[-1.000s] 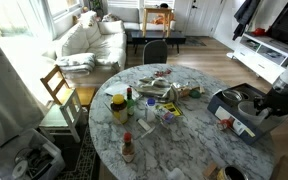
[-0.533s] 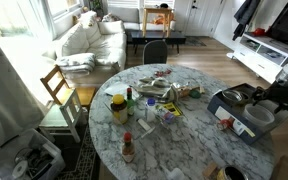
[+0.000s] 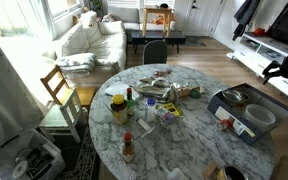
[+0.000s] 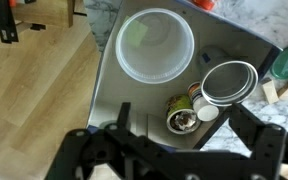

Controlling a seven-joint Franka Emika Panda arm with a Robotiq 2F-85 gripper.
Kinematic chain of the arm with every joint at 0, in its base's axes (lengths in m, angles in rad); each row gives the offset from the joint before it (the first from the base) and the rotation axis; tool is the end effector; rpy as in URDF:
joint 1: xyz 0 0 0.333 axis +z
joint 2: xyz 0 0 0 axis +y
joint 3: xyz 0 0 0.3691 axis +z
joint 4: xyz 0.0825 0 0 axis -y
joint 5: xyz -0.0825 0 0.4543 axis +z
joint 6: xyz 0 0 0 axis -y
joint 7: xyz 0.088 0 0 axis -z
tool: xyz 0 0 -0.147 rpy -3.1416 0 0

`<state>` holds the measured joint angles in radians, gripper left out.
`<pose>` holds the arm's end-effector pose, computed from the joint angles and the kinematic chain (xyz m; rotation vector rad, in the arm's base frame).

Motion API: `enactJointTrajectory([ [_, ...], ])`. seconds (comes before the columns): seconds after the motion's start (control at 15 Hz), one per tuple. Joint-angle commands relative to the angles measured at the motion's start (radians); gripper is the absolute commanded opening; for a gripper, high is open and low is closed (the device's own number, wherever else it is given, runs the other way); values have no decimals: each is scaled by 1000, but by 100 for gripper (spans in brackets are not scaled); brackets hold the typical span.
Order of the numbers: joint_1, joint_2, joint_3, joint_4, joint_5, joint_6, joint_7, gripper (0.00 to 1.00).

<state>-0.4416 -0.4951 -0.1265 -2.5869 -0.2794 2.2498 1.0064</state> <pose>0.3666 -0.2510 0.4105 2.2872 -1.9368 0.2895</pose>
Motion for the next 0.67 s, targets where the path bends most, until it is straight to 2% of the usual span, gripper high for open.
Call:
enactJointTrajectory([
  [0.0, 14, -22, 23, 70, 59, -116, 40, 100],
  [0.2, 29, -24, 29, 117, 80, -158, 51, 100],
  [0.27, 20, -23, 24, 95, 47, -121, 35, 100],
  [0.6, 27, -23, 25, 114, 54, -134, 39, 100],
])
